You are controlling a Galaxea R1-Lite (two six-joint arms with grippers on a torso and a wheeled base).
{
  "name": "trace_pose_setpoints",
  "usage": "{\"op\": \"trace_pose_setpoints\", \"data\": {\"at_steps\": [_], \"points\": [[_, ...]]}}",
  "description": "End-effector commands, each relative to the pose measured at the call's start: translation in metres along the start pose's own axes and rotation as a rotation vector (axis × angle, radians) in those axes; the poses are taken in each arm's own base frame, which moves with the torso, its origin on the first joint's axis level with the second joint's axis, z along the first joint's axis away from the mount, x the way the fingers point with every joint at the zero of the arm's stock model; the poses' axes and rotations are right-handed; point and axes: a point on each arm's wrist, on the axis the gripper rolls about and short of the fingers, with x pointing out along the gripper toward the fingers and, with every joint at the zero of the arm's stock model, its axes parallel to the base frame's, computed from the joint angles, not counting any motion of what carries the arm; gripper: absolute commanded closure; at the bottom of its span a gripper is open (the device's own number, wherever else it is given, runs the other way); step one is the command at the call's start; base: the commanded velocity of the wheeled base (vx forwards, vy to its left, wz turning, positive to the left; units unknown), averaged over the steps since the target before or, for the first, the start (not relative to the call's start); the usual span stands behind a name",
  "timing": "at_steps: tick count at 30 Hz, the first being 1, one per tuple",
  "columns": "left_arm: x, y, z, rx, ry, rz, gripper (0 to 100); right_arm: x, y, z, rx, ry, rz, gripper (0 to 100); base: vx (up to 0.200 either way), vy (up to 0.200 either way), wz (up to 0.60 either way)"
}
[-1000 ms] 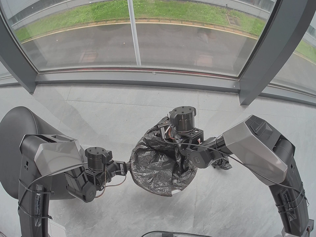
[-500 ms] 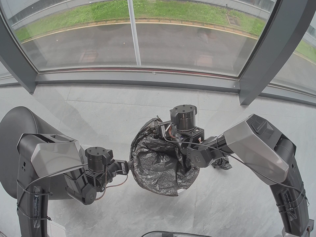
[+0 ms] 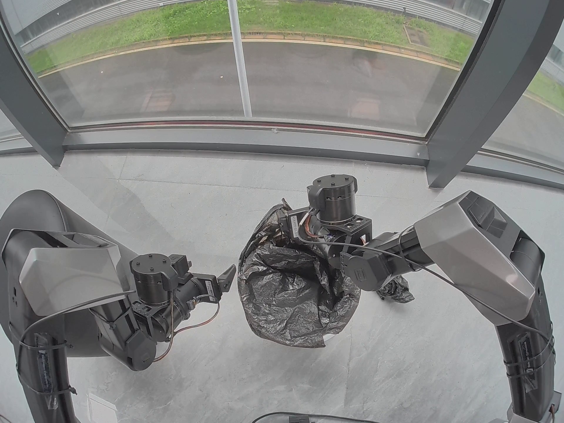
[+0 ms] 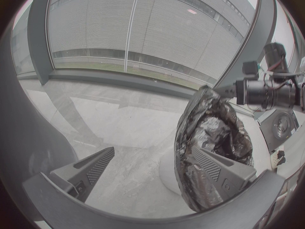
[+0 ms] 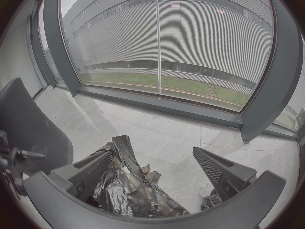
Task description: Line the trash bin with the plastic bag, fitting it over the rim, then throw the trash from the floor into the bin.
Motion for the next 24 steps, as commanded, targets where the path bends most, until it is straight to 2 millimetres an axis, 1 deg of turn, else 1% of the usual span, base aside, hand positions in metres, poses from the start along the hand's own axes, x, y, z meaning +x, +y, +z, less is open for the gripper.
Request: {"op": "trace_pose_setpoints", "data": {"at_steps": [1,2,4,5,6,7,8,10,12,13,15,18,19,20,21,22,24], "points": [[-0.023,-0.002,0.024,-0.001,-0.058,-0.009,0,-0.002,-0.012,-0.003,-0.016,0.045,-0.019,0,0.0,0.0,0.0],[-0.033,-0.003,0.032,-0.004,-0.073,-0.012,0,-0.001,-0.014,-0.011,-0.028,0.08,-0.021,0,0.0,0.0,0.0],[-0.042,-0.002,0.039,-0.016,-0.092,-0.011,0,0.0,-0.014,-0.02,-0.037,0.106,-0.021,0,0.0,0.0,0.0],[-0.045,-0.002,0.042,-0.019,-0.099,-0.012,0,0.0,-0.014,-0.022,-0.038,0.112,-0.021,0,0.0,0.0,0.0],[-0.051,0.0,0.047,-0.027,-0.114,-0.008,0,-0.002,-0.012,-0.026,-0.04,0.118,-0.017,0,0.0,0.0,0.0],[-0.055,0.001,0.05,-0.035,-0.122,-0.005,0,-0.005,-0.011,-0.024,-0.037,0.115,-0.012,0,0.0,0.0,0.0],[-0.06,0.002,0.052,-0.041,-0.13,-0.005,0,-0.008,-0.009,-0.02,-0.024,0.107,-0.006,0,0.0,0.0,0.0],[-0.068,0.003,0.058,-0.048,-0.155,-0.004,0,-0.017,-0.008,0.0,0.004,0.072,0.003,0,0.0,0.0,0.0],[-0.076,0.008,0.066,-0.057,-0.181,0.01,0,-0.025,-0.008,0.011,0.01,0.053,0.007,0,0.0,0.0,0.0],[-0.078,0.009,0.069,-0.062,-0.193,0.014,0,-0.027,-0.008,0.014,0.01,0.052,0.009,0,0.0,0.0,0.0],[-0.091,0.015,0.081,-0.083,-0.242,0.031,0,-0.046,-0.006,0.028,0.013,0.034,0.028,0,0.0,0.0,0.0],[-0.11,0.021,0.1,-0.101,-0.32,0.044,0,-0.07,0.005,0.035,0.003,0.033,0.073,0,0.0,0.0,0.0],[-0.114,0.022,0.105,-0.1,-0.337,0.047,0,-0.073,0.008,0.034,-0.001,0.038,0.082,0,0.0,0.0,0.0],[-0.125,0.023,0.117,-0.1,-0.387,0.048,0,-0.079,0.017,0.029,-0.014,0.05,0.105,0,0.0,0.0,0.0],[-0.126,0.023,0.118,-0.1,-0.393,0.046,0,-0.079,0.018,0.029,-0.015,0.051,0.107,0,0.0,0.0,0.0],[-0.139,0.021,0.127,-0.103,-0.435,0.039,0,-0.077,0.026,0.02,-0.026,0.069,0.121,0,0.0,0.0,0.0],[-0.151,0.02,0.13,-0.105,-0.444,0.035,0,-0.067,0.034,0.001,-0.042,0.097,0.117,0,0.0,0.0,0.0]]}}
